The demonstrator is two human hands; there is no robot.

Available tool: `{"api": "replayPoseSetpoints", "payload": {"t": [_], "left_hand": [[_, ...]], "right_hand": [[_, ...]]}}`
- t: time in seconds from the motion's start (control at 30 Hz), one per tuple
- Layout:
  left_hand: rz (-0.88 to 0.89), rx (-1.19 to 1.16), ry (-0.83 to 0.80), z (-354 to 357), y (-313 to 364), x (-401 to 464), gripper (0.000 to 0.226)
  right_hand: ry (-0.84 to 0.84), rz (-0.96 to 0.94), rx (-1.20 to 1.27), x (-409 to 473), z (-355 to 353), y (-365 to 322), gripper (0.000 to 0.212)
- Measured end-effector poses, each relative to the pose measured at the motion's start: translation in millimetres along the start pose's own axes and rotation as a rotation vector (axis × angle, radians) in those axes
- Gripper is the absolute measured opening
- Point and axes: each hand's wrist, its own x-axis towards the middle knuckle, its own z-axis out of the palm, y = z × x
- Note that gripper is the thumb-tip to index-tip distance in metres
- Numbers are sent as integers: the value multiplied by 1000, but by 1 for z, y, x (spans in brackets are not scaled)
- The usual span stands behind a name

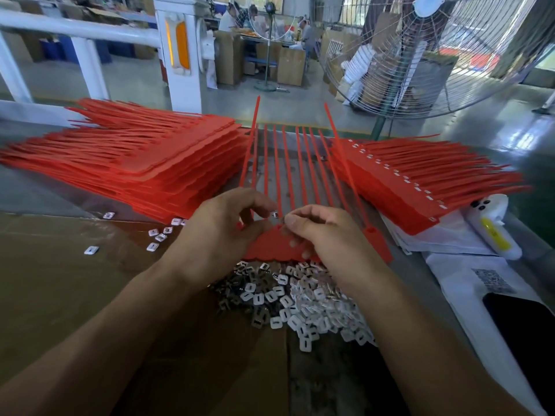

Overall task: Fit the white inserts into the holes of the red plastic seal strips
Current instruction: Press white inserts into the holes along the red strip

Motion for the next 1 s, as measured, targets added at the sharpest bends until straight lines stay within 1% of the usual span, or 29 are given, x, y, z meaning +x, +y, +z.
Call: {"api": "replayPoseSetpoints", "payload": {"t": [0.1,0.27,0.47,0.57,0.73,0.9,1.0], "left_hand": [[44,-34,-4,4,3,-1,21],[109,-40,21,6,6,-2,15],[105,-48,58,6,7,-2,11],[81,-61,77,7,5,-1,10],[45,-124,85,7,3,-1,8],[47,-151,46,8,1,-2,8],[73,-73,86,10,2,-2,18]], "right_hand": [[-7,19,77,1,-1,0,15],[-33,13,91,2,3,2,14],[-30,-45,123,0,2,3,11],[3,-118,75,-1,3,2,5],[38,-206,-1,-2,5,3,5],[28,-213,-46,-1,5,3,9],[31,-194,-48,-1,5,3,11]]}}
